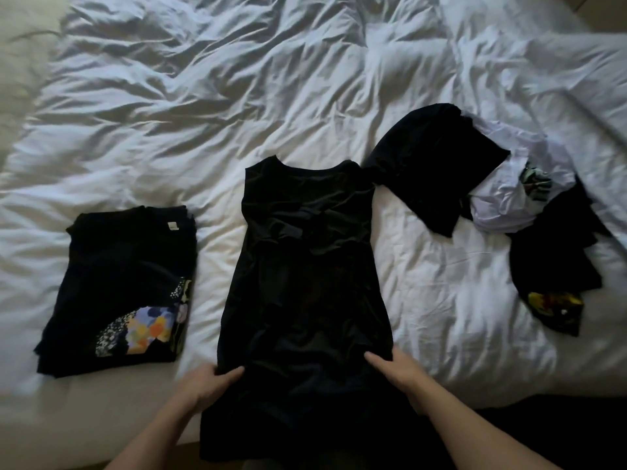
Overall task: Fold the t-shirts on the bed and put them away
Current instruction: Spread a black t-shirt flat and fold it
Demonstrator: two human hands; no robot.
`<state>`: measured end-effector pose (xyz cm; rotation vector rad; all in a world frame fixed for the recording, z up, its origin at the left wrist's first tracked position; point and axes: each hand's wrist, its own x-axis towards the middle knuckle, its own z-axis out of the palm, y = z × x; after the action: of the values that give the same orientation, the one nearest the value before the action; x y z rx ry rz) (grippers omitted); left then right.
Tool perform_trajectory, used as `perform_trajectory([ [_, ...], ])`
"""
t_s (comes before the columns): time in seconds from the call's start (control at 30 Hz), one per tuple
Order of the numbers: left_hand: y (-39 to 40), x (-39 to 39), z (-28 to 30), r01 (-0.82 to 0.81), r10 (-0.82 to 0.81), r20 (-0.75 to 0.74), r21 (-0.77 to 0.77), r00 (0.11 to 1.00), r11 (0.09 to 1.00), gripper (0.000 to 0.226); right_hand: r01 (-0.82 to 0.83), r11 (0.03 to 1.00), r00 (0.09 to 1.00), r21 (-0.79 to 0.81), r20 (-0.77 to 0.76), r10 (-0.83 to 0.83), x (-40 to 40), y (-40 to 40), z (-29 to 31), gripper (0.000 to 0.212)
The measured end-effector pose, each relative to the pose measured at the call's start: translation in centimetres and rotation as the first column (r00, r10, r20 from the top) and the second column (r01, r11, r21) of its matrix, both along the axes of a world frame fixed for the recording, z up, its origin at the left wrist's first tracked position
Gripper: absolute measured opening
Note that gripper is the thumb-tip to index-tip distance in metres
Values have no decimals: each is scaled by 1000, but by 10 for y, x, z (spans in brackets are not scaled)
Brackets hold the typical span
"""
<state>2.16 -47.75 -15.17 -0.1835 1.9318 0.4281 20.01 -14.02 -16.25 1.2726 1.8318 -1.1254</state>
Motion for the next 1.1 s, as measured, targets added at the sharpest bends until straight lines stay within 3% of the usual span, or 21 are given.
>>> perform_trajectory([
  [0.07,22,-20,13,105,-146,-338,-135,930,985,51,-108,968,994,226,31,104,-35,5,24,86],
  [0.13,52,-51,19,65,-112,-579,-103,808,993,50,-97,931,991,352,-56,124,-80,21,32,66],
  [0.33,153,-183,-15,-48,192,-673,226,714,973,62,-22,931,941,365,-308,143,-229,95,18,74],
  [0.5,199,-260,-41,-263,464,-550,406,694,875,61,107,943,890,316,-453,51,-306,139,-16,78],
  [0.57,207,-274,-47,-295,527,-481,478,701,828,46,138,942,884,306,-466,22,-317,150,-32,65],
  [0.67,209,-292,-54,-265,516,-485,495,706,828,14,173,917,862,358,-506,35,-322,164,-44,37],
  [0.7,204,-297,-58,-282,527,-491,488,694,826,18,193,905,855,378,-517,34,-322,166,-45,33],
  [0.77,193,-304,-64,-287,534,-508,485,676,826,27,206,902,845,381,-534,33,-319,172,-44,37],
  [0.83,195,-304,-59,-256,540,-462,544,703,799,17,179,943,828,280,-561,10,-318,178,-42,52],
  [0.87,199,-305,-55,-260,570,-397,607,719,751,11,166,963,819,210,-574,-16,-317,180,-41,61],
  [0.93,210,-311,-48,-312,633,-238,710,737,631,24,164,983,809,82,-581,-86,-318,185,-40,71],
  [1.0,218,-321,-44,-369,649,-154,716,745,593,39,159,987,812,13,-571,-123,-326,191,-36,60],
  [1.1,226,-336,-39,-339,590,-179,673,788,657,16,81,996,810,-34,-581,-86,-344,196,-32,28],
])
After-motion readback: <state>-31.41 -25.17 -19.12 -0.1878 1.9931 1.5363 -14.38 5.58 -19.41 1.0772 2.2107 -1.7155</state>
